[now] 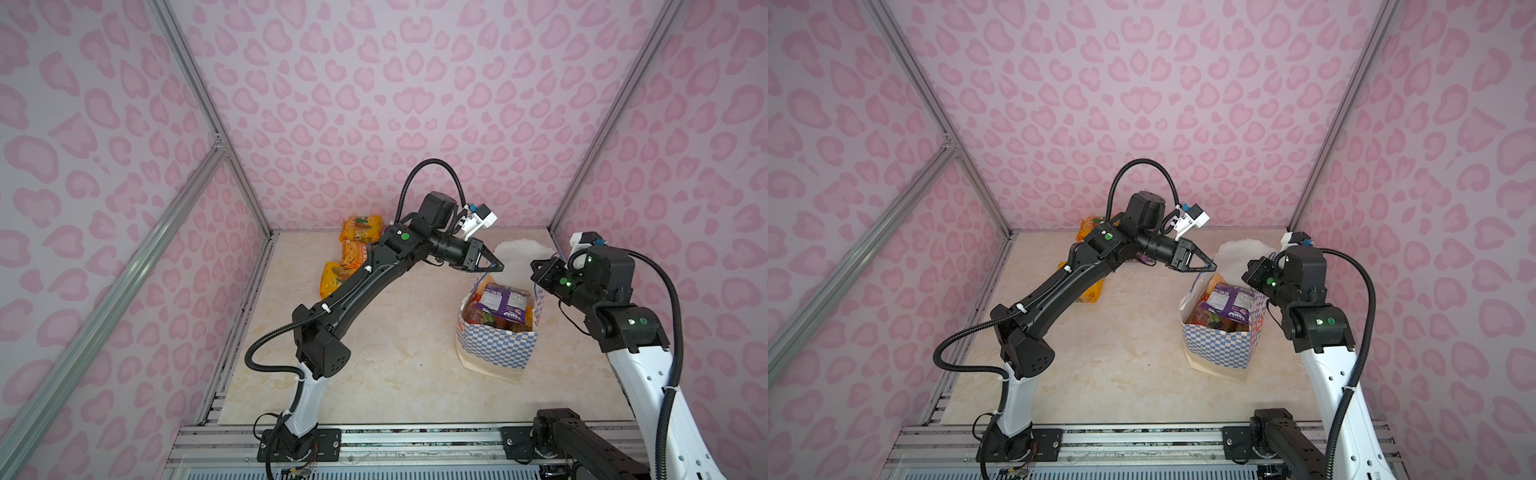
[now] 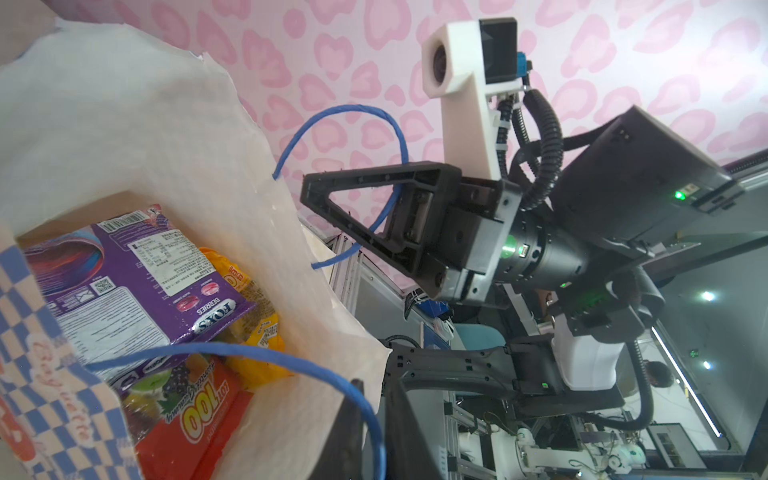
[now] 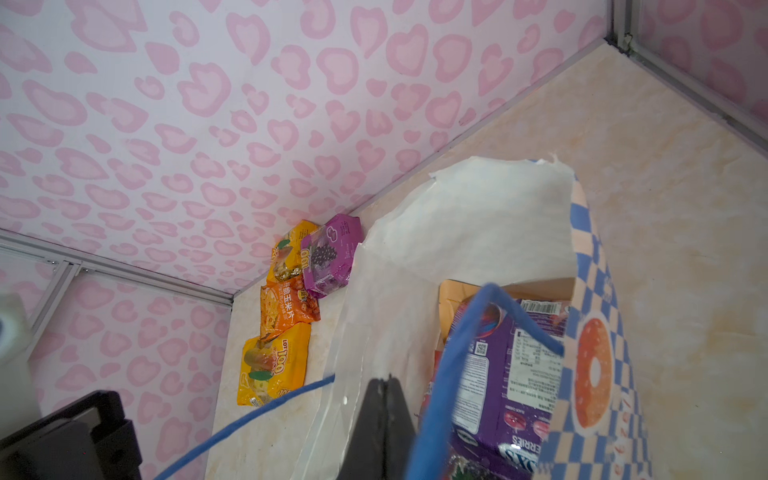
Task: Place the snacks into the paper bag
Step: 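Move the left gripper toward the yellow LOT 100 pack nearest the robot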
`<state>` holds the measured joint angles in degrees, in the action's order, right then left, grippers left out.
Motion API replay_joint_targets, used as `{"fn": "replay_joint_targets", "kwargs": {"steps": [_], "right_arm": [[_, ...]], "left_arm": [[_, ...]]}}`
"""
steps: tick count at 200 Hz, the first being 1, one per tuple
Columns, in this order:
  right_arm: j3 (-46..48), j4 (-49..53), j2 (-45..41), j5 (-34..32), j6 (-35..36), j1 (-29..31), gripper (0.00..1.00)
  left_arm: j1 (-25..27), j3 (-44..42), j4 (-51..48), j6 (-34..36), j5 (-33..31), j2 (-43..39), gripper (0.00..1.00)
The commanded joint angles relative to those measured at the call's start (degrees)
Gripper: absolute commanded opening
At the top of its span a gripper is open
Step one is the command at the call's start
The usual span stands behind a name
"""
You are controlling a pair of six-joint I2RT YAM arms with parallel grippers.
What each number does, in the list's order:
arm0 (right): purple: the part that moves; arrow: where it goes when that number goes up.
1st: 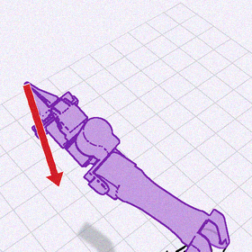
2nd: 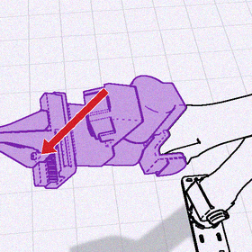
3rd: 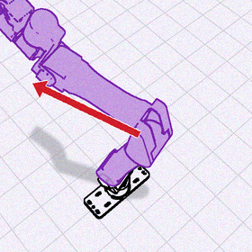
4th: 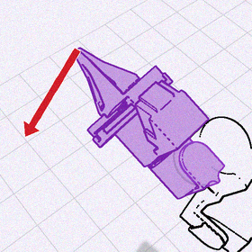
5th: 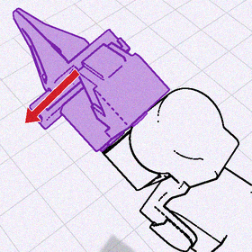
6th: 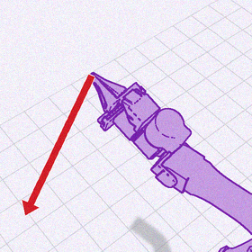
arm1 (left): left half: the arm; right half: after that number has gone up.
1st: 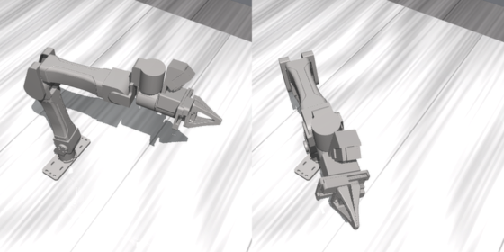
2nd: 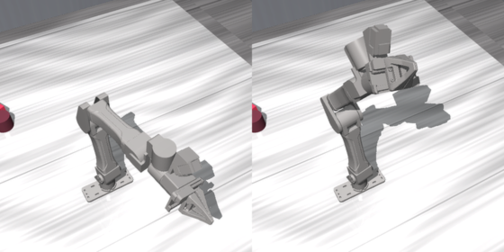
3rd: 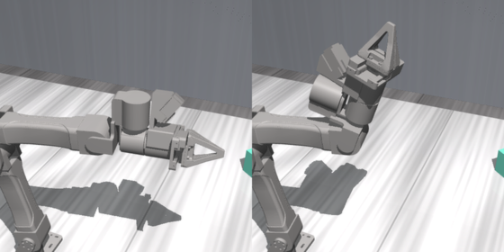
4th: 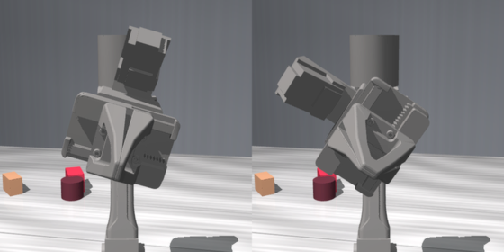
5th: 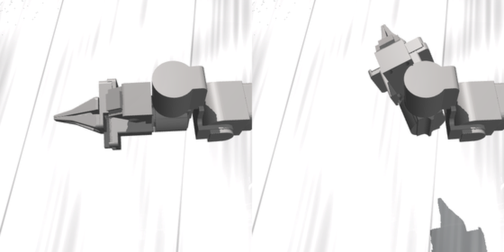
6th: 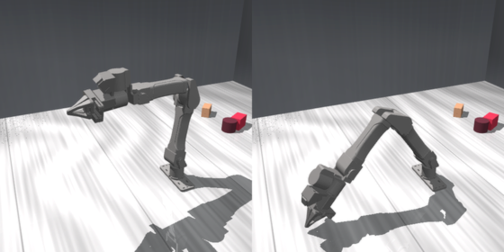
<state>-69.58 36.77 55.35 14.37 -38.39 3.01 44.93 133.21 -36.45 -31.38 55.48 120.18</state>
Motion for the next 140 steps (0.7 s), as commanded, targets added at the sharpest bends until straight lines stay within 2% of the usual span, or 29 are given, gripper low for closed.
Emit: {"fn": "replay_joint_targets", "kwargs": {"steps": [1,33,74,103,140], "right_arm": [[-0.64,-0.79,0.02,-0.06,0.40,0.07,0.00],[-1.94,-0.57,0.14,0.20,0.90,-0.01,0.00],[-6.58,-1.53,2.73,3.13,1.30,0.09,0.00],[-10.08,-2.88,5.77,5.41,1.24,0.35,0.00],[-10.95,-6.15,9.12,7.09,-0.26,1.52,0.00]], "left_arm": [[-0.45,2.02,6.30,-6.13,1.22,1.53,0.05],[-1.73,5.38,9.62,-10.76,0.61,2.03,0.04],[-5.91,4.86,5.99,-8.67,-7.64,-3.73,0.04],[-6.78,0.66,5.08,-7.16,-11.09,-9.22,0.04],[-6.87,-11.45,5.24,-4.81,-18.36,-17.55,0.04]]}}
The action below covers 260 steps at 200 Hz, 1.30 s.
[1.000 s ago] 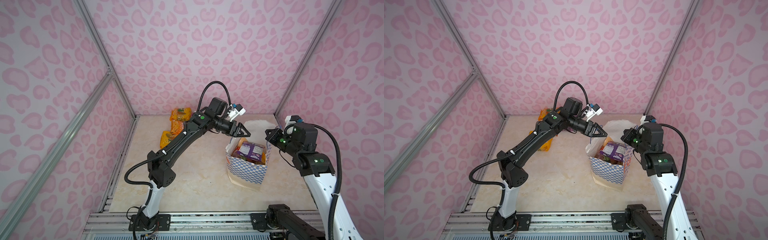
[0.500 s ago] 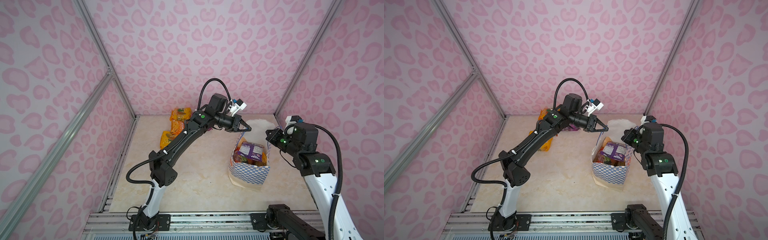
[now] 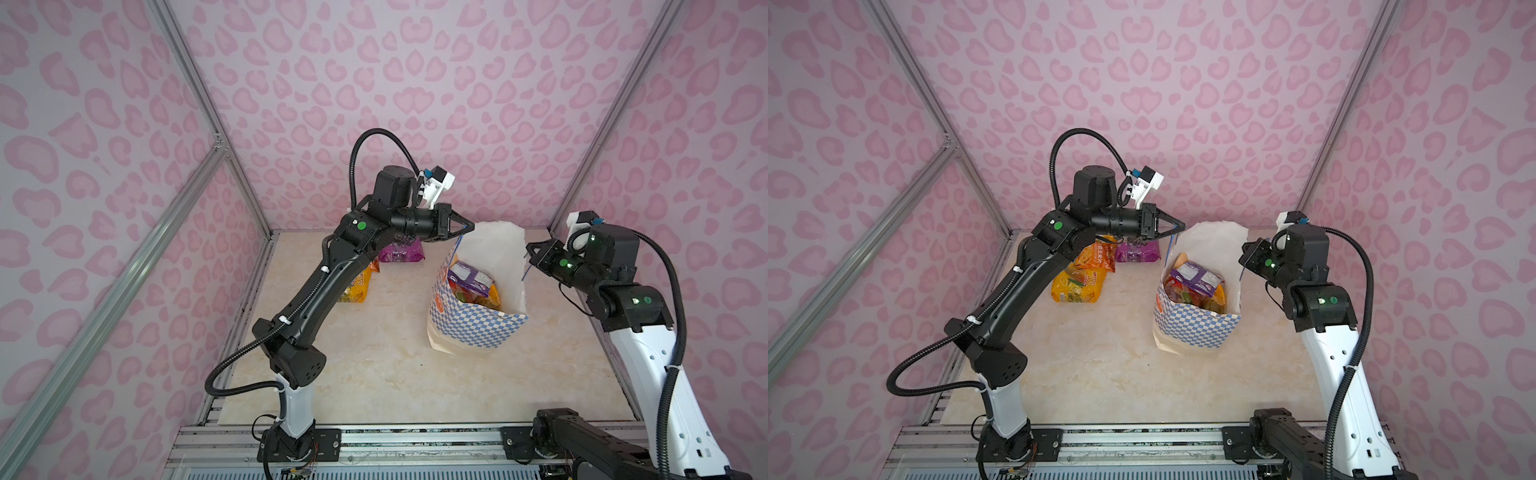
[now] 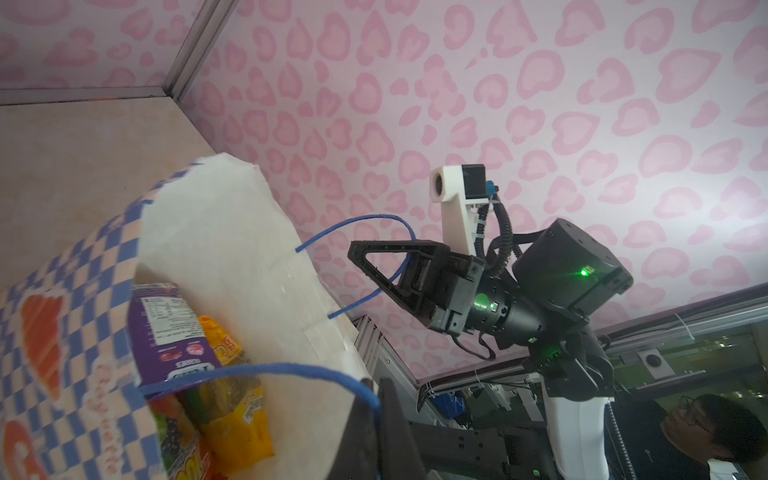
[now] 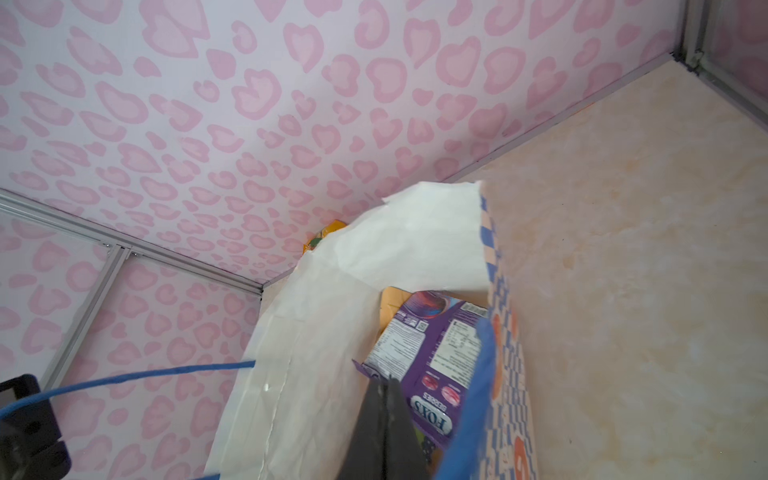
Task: Place the snacks into the paper bag
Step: 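Move the left gripper toward the yellow LOT 100 pack nearest the robot, then lower the left gripper onto the yellow pack and grasp it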
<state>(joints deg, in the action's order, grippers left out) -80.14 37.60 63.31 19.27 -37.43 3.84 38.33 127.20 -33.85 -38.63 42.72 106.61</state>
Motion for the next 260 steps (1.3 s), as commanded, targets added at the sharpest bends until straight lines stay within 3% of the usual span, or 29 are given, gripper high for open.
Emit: {"fn": "replay_joint_targets", "kwargs": {"steps": [1,38,61,71,104,137,180,202,219,260], "right_arm": [[-0.38,-7.04,1.23,2.18,-1.23,0.75,0.00],[2.47,-9.06,1.72,1.93,-1.94,1.91,0.00],[5.19,-10.47,1.64,1.82,-2.88,2.61,0.00],[5.91,-10.84,1.72,1.91,-3.08,2.91,0.00],[6.40,-10.54,1.49,0.92,-2.67,3.37,0.00],[7.38,-10.05,0.85,0.16,-2.13,3.37,0.00],[8.36,-9.74,0.16,-0.19,-1.66,3.38,0.00],[9.08,-10.00,-0.27,-0.13,-1.43,3.35,0.00],[10.57,-10.73,-0.64,0.11,-1.55,3.32,0.00],[13.56,-11.71,-1.41,0.47,-0.95,3.28,0.00]], "left_arm": [[-0.27,-5.89,2.68,2.48,-5.75,-4.10,0.04],[-0.42,-18.76,4.74,2.94,-11.07,-10.54,0.04],[-0.80,-21.80,4.32,2.95,-12.83,-11.49,0.04],[-0.96,-22.05,4.06,2.95,-13.22,-11.60,0.09],[-1.84,-21.76,2.62,3.19,-16.58,-13.73,0.60],[-4.22,-27.77,1.59,2.72,-28.75,-22.05,0.99],[-7.72,-45.99,3.06,-3.28,-46.74,-43.81,0.98],[-11.14,-53.81,0.01,-6.46,-51.43,-51.57,0.98],[-15.22,-57.54,-3.61,-9.14,-50.23,-53.51,0.98],[-25.67,-67.14,0.91,-14.73,-36.10,-50.58,0.98]]}}
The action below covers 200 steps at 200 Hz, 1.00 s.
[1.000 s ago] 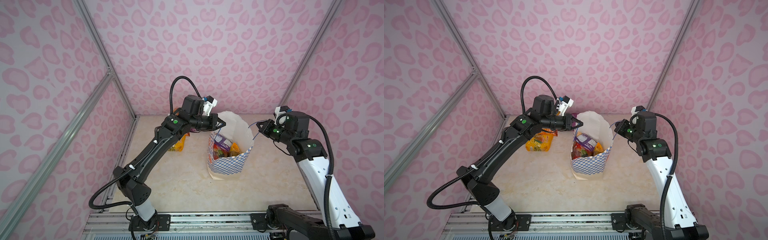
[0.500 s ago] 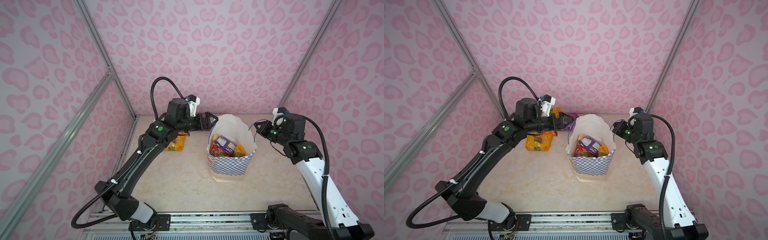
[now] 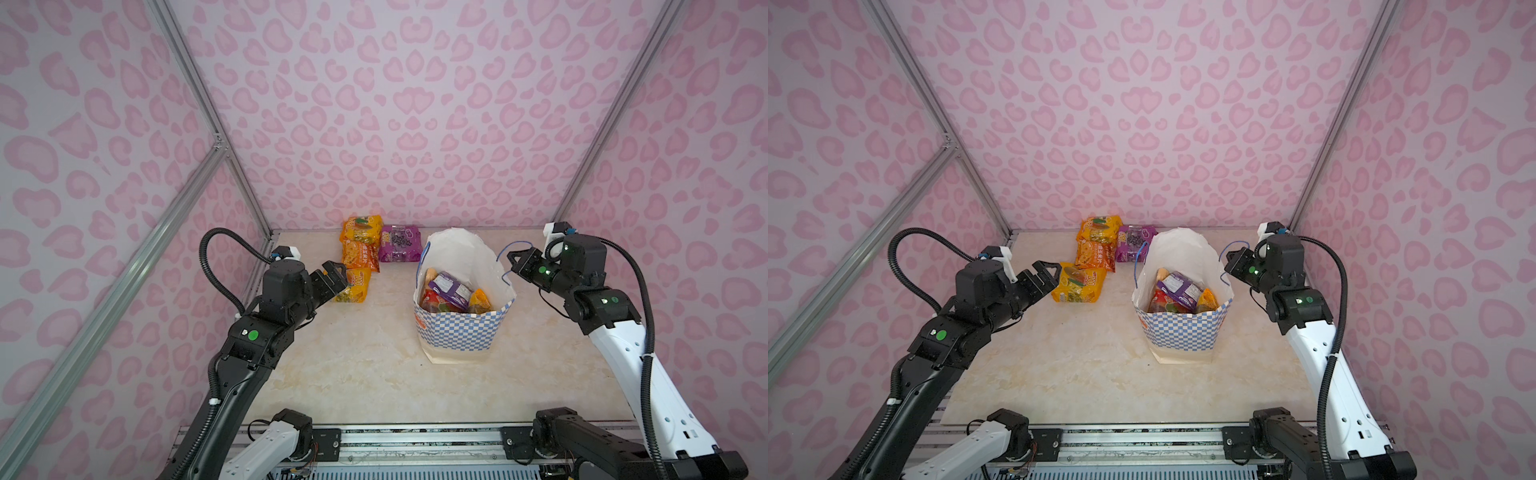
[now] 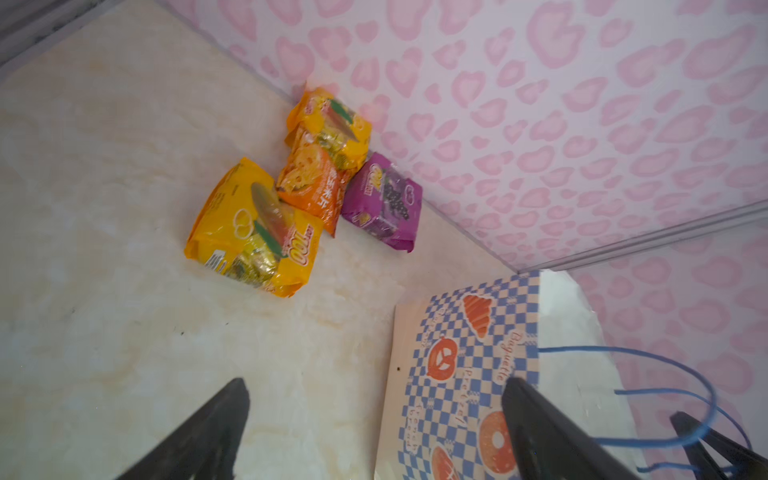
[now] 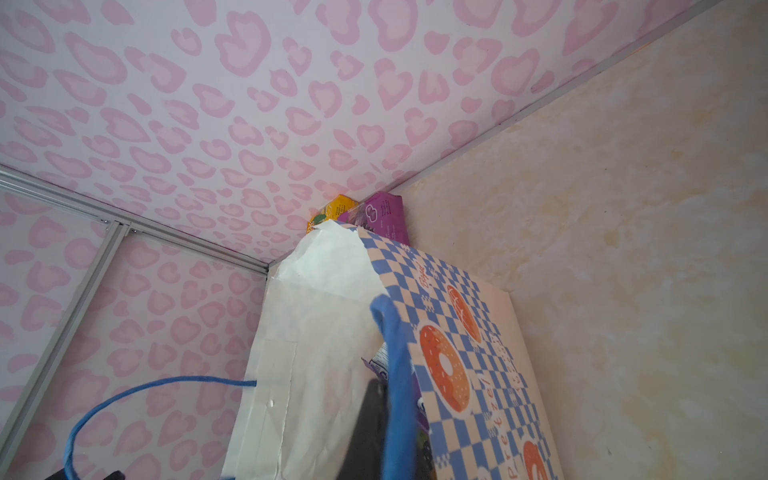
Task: Place the snacks into the paper bag
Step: 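Lower the left gripper onto the yellow pack and grasp it, then lift the yellow pack off the table with the left gripper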
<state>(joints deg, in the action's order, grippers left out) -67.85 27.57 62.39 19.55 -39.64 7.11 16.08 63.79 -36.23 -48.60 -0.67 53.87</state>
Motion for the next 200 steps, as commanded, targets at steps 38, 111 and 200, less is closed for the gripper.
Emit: {"fn": "replay_joint_targets", "kwargs": {"steps": [38,111,200], "right_arm": [[3.75,-1.47,-2.29,-0.04,2.24,-0.64,0.00],[6.32,-1.29,-3.68,2.85,2.80,-4.24,0.00],[8.00,-1.47,-3.68,3.74,2.17,-4.63,0.00]], "left_arm": [[-7.90,-9.00,12.61,-7.64,11.61,14.79,0.98],[-10.35,-3.06,23.01,-10.87,6.59,38.93,0.98],[-10.54,3.12,23.90,-16.19,5.47,54.88,1.00]]}}
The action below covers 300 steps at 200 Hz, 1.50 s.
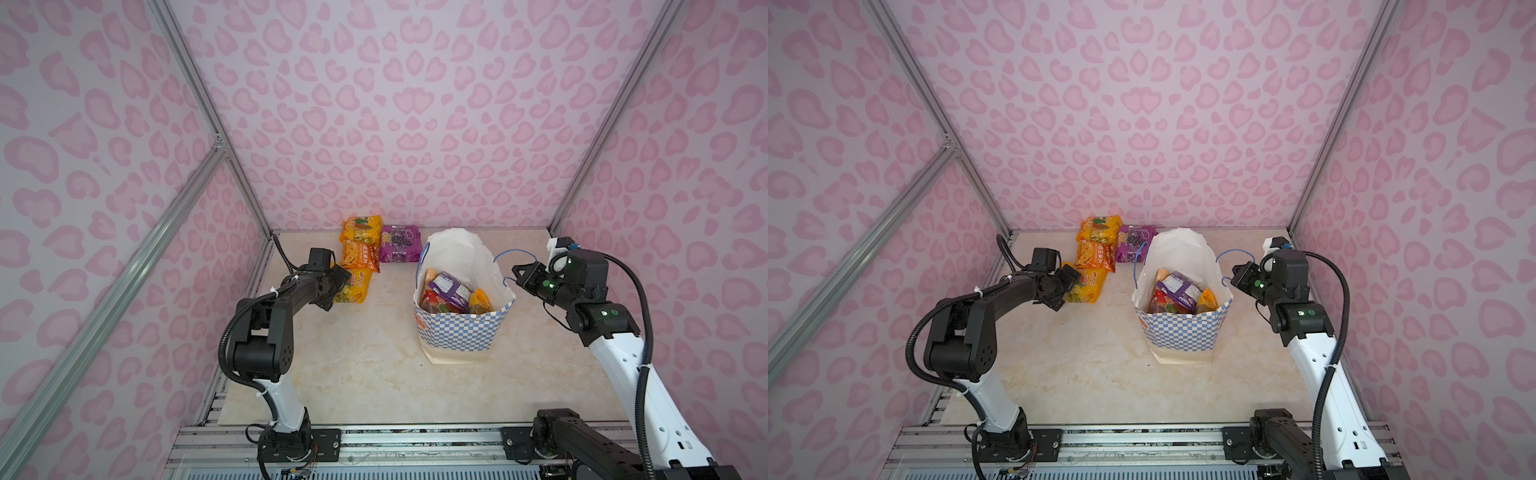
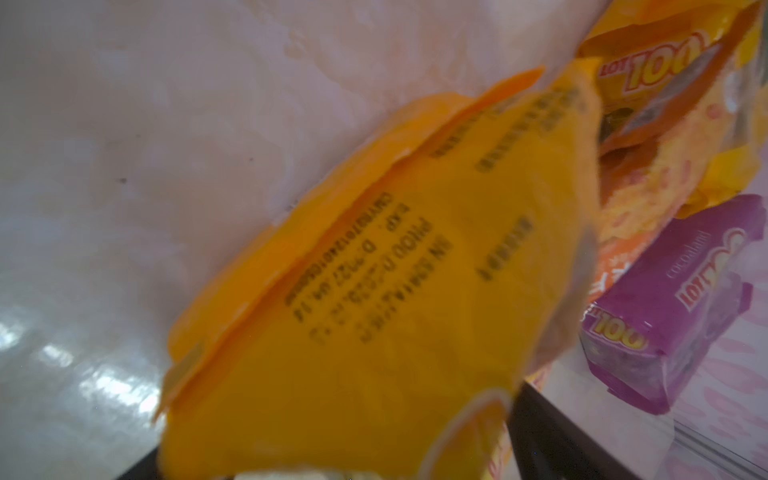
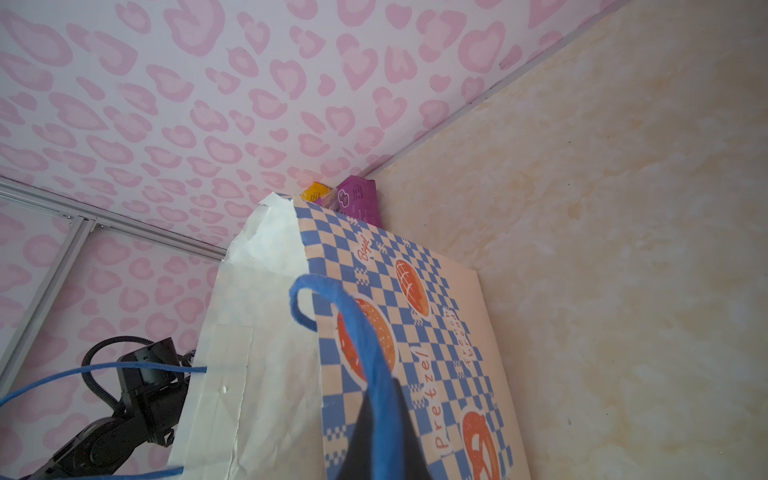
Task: Place the snacks into the paper bag
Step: 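Lift the yellow pack off the table with the left gripper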
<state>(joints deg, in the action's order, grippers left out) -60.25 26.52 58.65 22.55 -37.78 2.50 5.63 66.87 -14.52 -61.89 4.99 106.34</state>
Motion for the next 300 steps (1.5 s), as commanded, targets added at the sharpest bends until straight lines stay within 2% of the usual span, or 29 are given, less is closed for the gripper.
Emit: {"fn": "replay_joint_targets", "kwargs": {"steps": [1,30,63,120,128,146,153,188,258,300], "right_arm": [[0.39,-0.38,0.06,0.75,0.32,-0.03,0.00],[0.36,0.45,-0.30,0.22,0.78,-0.04,0.00],[0.70,0.72,-0.95,-0.03,0.52,-0.04,0.00],[0.16,1.58,-1.51,-0.66,0.50,-0.02,0.00],[0.04,1.73,-1.52,-0.73,0.58,0.00,0.00],[-0.12,1.86,-1.55,-0.75,0.51,0.01,0.00],[-0.13,1.87,-1.52,-0.75,0.51,-0.01,0.00],[0.01,1.87,-1.53,-0.92,0.34,-0.02,0.00],[-0.20,1.99,-1.35,-1.01,0.51,0.03,0.00],[-0.23,1.56,-0.82,-0.84,0.42,0.00,0.00]], "left_arm": [[-0.09,-0.06,2.25,-3.03,-0.17,2.47,0.99],[-0.09,-2.01,3.42,-5.25,-0.86,3.93,0.98],[-0.51,-2.08,3.81,-5.56,-1.30,5.55,0.87],[-0.88,-4.36,7.53,-5.44,0.41,4.29,0.43],[-0.88,-4.90,7.71,-5.40,0.30,3.39,0.39],[-0.88,-5.65,7.30,-4.51,0.42,1.21,0.37],[-0.88,-5.98,7.07,-4.03,0.49,-0.11,0.30],[-0.88,-8.19,5.29,-1.23,-0.56,-6.97,0.09],[-0.88,-12.35,-1.46,4.44,-3.04,-25.32,0.08],[-0.88,-10.00,-7.71,10.44,-4.27,-36.75,0.08]]}}
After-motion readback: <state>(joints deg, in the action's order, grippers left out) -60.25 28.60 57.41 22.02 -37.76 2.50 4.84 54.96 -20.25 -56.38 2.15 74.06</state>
